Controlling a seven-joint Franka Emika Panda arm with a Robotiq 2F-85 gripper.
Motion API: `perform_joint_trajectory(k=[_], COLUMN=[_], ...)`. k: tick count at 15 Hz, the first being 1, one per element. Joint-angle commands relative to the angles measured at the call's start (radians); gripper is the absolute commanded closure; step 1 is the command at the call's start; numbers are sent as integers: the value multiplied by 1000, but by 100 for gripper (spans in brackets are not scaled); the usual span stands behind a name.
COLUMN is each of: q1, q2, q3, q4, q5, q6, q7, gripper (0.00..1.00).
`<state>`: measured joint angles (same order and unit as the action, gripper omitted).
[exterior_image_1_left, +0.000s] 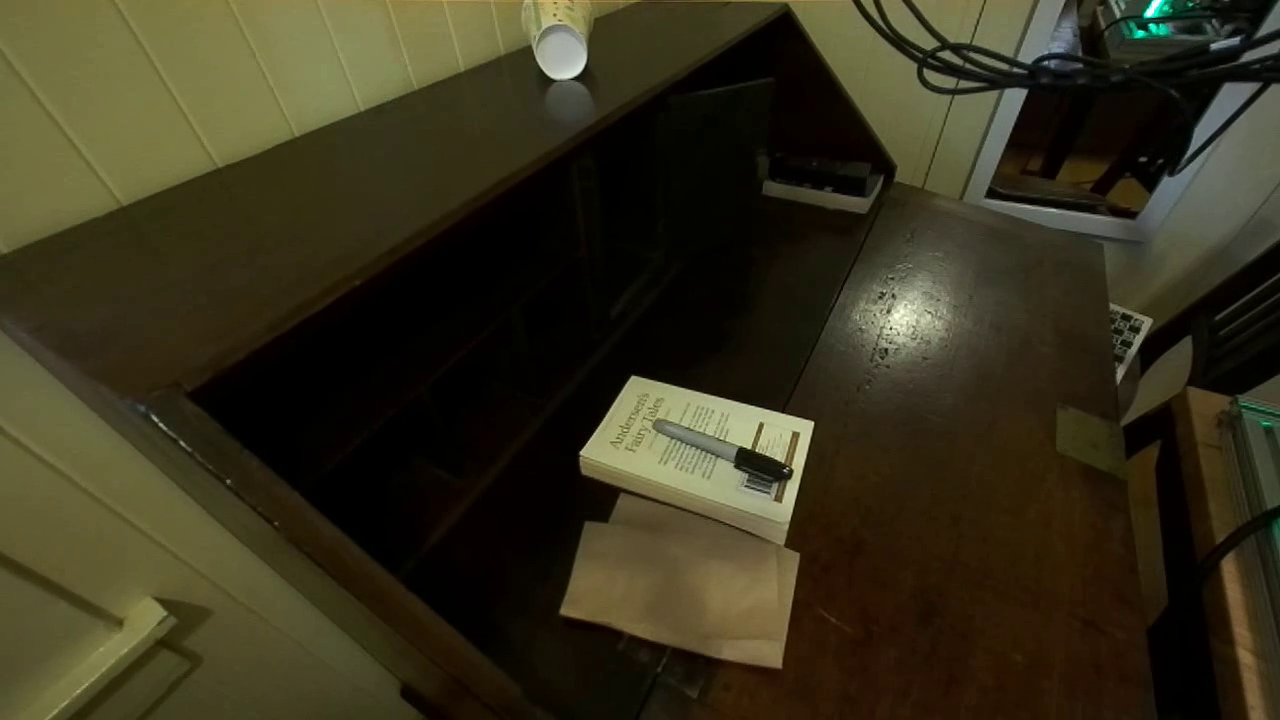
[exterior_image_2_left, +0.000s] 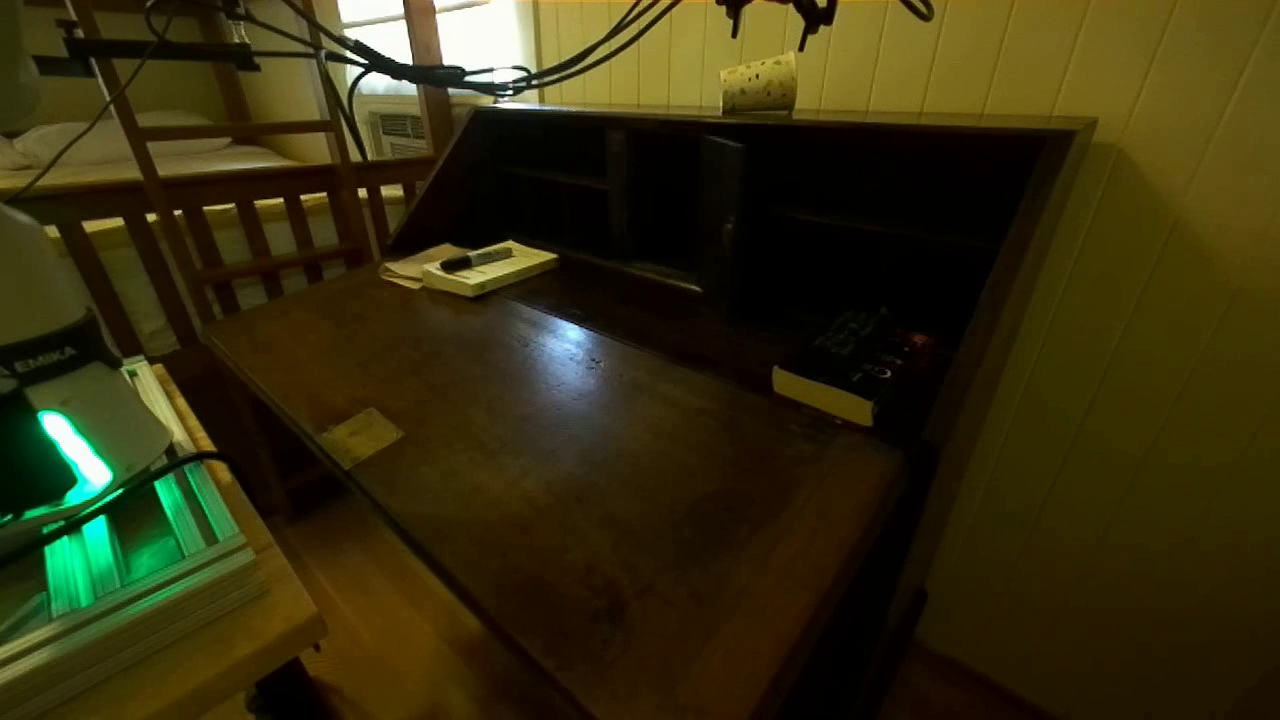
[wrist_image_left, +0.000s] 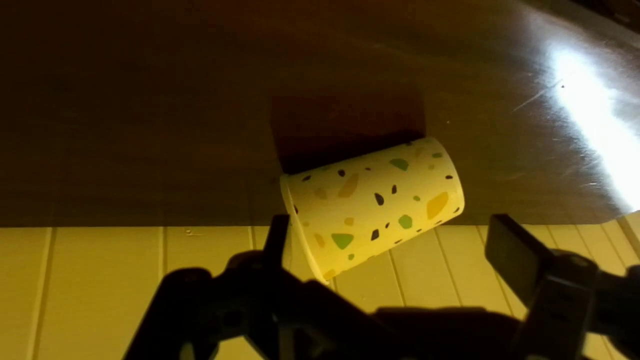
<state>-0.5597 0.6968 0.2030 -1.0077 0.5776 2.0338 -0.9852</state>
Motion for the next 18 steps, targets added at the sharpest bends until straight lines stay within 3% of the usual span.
perform_joint_trajectory(k=[1,11,18], q1=[-4,-5,5], q2=[74,226,305], q3=[14,35,57], q4=[115,378,474], q5=[0,-4,19], q6=[-35,-269,-219], q7=[-37,-73,-83], gripper=[0,0,0])
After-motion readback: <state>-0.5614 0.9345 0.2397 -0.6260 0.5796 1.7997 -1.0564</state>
